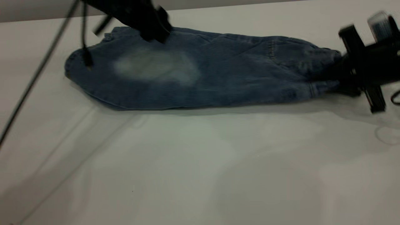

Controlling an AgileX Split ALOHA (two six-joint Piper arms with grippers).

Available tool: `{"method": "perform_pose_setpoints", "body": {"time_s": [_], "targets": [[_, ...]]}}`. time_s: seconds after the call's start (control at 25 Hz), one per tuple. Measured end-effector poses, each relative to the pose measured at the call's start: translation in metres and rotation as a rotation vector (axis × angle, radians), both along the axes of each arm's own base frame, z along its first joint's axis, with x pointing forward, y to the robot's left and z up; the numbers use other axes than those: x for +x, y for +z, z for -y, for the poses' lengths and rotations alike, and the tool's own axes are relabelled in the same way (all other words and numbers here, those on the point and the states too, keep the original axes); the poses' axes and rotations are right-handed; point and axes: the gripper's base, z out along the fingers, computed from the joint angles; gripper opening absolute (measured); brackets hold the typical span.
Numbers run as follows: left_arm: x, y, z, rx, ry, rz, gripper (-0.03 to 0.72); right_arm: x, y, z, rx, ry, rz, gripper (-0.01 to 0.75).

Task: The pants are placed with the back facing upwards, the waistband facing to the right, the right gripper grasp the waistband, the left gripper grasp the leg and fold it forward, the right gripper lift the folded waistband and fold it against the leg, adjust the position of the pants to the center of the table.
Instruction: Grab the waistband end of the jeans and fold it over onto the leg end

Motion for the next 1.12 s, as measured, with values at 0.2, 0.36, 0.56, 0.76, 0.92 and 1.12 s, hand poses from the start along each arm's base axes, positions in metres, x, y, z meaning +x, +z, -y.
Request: {"method": "perform_pose_setpoints", "body": {"time_s": [0.2, 0.36, 0.56, 0.76, 0.92, 1.12], "targets": [[-0.017, -0.042, 0.036, -0.036, -0.114, -0.032, 0.414, 0.004, 0.048, -0.008, 0.134, 0.083, 0.200, 0.068], [-0.035, -0.060, 0.060, -0.053, -0.169, -0.070, 0.385, 0.004, 0.075, -0.011, 0.180, 0.110, 0.286, 0.067], [-0.050, -0.056, 0.088, -0.149, -0.198, -0.076, 0.373, 0.003, 0.082, -0.012, 0.221, 0.118, 0.298, 0.067], [-0.063, -0.060, 0.109, -0.184, -0.221, -0.102, 0.372, 0.003, 0.083, -0.012, 0.222, 0.114, 0.296, 0.066], [-0.064, -0.064, 0.123, -0.224, -0.208, -0.124, 0.372, 0.003, 0.089, -0.012, 0.218, 0.116, 0.315, 0.066], [-0.056, -0.054, 0.119, -0.191, -0.177, -0.119, 0.372, 0.003, 0.096, -0.012, 0.222, 0.116, 0.335, 0.066]]}}
